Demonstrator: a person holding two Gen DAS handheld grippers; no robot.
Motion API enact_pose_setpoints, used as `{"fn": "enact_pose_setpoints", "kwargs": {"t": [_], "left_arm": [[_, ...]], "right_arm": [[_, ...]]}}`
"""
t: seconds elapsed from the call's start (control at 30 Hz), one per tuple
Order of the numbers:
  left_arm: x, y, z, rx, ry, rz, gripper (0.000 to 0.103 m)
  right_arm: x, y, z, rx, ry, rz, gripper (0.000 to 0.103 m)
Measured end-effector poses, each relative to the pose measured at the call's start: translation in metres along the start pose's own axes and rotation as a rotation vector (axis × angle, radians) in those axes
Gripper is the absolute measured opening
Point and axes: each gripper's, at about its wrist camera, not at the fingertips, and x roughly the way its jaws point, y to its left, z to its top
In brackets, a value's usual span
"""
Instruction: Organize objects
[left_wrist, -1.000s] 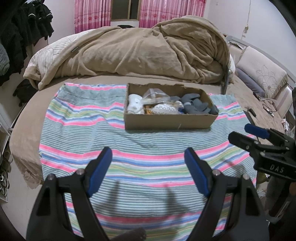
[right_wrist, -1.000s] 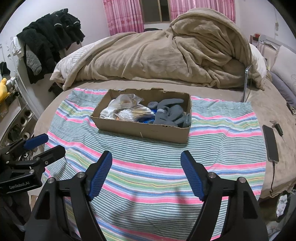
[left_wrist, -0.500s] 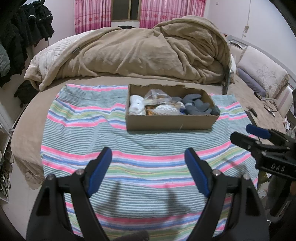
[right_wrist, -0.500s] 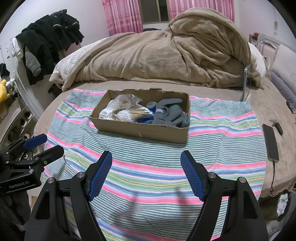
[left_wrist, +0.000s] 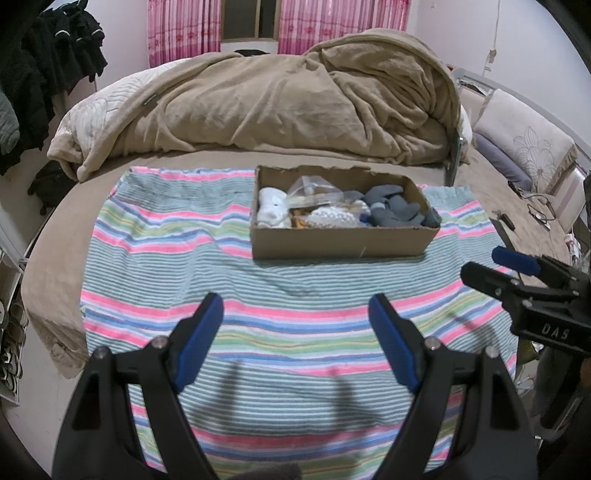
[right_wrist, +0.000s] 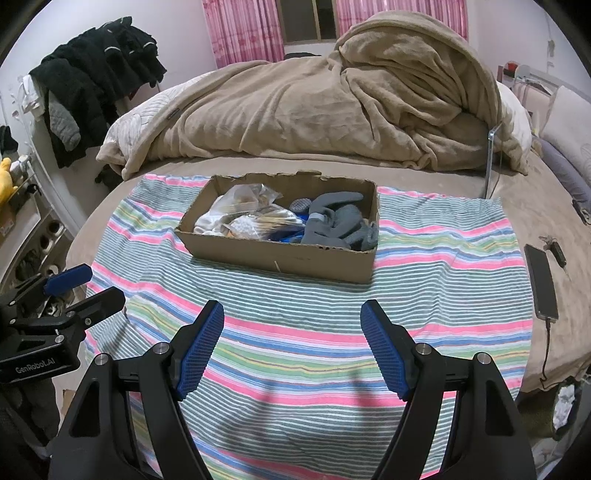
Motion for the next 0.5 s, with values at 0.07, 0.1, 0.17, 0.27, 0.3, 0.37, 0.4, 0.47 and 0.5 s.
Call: {"fn": "enact_pose_setpoints", "kwargs": {"t": [0.07, 0.1, 0.17, 0.27, 0.3, 0.37, 0.4, 0.47, 0.5], "left_arm": [[0.0003, 0.0002, 0.0002, 0.0, -0.001, 0.0, 0.082], [0.0001, -0.0001, 0.0, 0.0, 0.0, 0.001, 0.082], [0.0008, 0.0004, 0.0003, -0.001, 0.0, 0.0, 0.082], [0.0011, 0.0007, 0.0004, -0.001, 0.0, -0.001, 0.082], [0.001, 0.0006, 0.0003, 0.0, 0.0, 0.0, 0.082], [0.0013, 0.0009, 0.0004, 0.0, 0.001, 0.001, 0.082], [0.0014, 0.001, 0.0004, 0.0, 0.002, 0.0, 0.082], [0.0027, 0.0009, 0.0008, 0.001, 0.004, 0.0, 0.082], [0.004, 0.0007, 0.0011, 0.001, 0.006, -0.001, 0.082]], "right_arm": [[0.0, -0.0005, -0.0002, 0.002, -0.001, -0.002, 0.079], [-0.0001, -0.0009, -0.0005, 0.003, -0.002, -0.003, 0.079], [0.0005, -0.0015, -0.0003, 0.004, -0.001, -0.004, 0.079], [0.0006, -0.0018, -0.0001, 0.004, -0.001, -0.004, 0.079], [0.0008, -0.002, 0.0, 0.004, -0.002, -0.004, 0.079], [0.0007, -0.0018, 0.0, 0.004, -0.001, -0.004, 0.079], [0.0011, -0.0023, 0.0, 0.005, -0.001, -0.004, 0.079], [0.0009, -0.0025, 0.0001, 0.005, -0.001, -0.004, 0.079], [0.001, -0.0023, 0.0001, 0.005, -0.001, -0.004, 0.079]]}}
